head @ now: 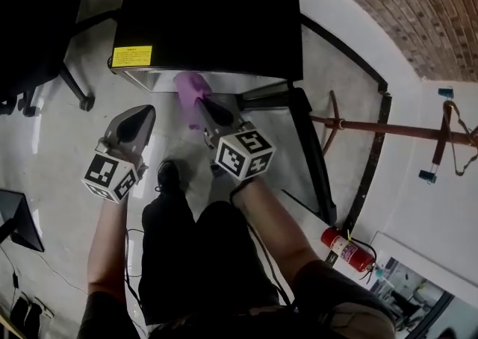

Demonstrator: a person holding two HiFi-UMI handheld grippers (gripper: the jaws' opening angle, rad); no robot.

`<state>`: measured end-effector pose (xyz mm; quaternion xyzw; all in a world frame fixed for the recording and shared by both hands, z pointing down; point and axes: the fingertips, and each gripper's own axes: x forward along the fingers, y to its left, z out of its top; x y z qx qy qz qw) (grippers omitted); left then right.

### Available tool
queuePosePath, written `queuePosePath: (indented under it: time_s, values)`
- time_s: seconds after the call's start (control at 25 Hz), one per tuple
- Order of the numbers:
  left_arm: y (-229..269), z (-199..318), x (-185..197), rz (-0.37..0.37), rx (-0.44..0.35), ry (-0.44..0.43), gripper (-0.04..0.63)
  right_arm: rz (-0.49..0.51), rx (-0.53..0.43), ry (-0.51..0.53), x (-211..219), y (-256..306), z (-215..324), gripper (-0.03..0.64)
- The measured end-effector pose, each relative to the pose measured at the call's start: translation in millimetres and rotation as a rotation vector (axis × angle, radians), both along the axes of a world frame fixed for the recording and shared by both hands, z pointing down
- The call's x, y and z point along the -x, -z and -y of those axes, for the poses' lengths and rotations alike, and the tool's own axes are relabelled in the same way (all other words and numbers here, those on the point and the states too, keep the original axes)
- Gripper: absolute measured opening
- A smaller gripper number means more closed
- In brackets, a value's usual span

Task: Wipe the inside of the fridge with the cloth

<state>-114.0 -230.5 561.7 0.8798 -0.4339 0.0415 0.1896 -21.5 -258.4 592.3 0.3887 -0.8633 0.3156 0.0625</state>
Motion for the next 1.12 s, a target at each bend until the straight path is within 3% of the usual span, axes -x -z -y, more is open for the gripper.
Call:
queuePosePath:
  time_s: [0.2, 0.36, 0.56, 0.72, 1.12]
  values:
    - [-27, 20, 2, 0.025, -0.046, 0.005, 0.017, 0.161, -0.047, 0.003, 18, -18, 29, 0.012]
    - [-44, 39, 10, 0.061, -0.095, 0.001, 0.017, 0.180, -0.151, 0.075, 49, -26, 63, 0.012]
    - [-69, 43, 6, 0.049, -0.144, 0.002, 0.017, 0.186, -0.271, 0.162, 81, -31, 90, 0.012]
    - [-81, 39, 3, 0.046, -0.161, -0.010, 0.018, 0.269, -0.279, 0.143, 90, -28, 101, 0.012]
    - [-82, 47, 29, 0.070, -0.208, 0.033, 0.018, 0.369, -0.358, 0.150, 120, -10, 117, 0.012]
